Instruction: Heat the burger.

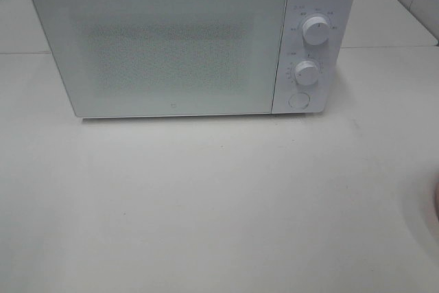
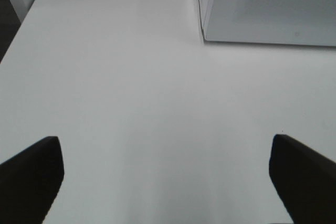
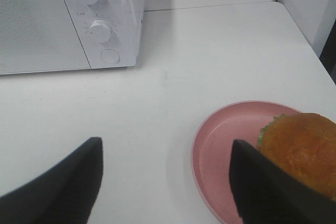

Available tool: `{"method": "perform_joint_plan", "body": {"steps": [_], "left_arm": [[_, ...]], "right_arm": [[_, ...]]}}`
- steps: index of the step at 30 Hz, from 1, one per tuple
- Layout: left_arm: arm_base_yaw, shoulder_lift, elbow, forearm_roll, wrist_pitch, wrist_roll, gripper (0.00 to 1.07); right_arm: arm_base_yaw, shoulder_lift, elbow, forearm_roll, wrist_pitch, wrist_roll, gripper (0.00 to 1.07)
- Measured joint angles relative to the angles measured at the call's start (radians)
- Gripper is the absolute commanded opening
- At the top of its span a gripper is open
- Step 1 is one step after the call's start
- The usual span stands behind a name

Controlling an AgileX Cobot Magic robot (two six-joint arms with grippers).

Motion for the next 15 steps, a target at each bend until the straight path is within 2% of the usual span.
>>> {"method": "perform_joint_plan", "body": {"steps": [15], "left_arm": [[0.0, -0.022, 0.003, -0.001, -0.001, 0.0, 1.0]], "right_arm": [[0.0, 0.0, 0.0, 0.0, 0.0, 0.0, 0.67]]}}
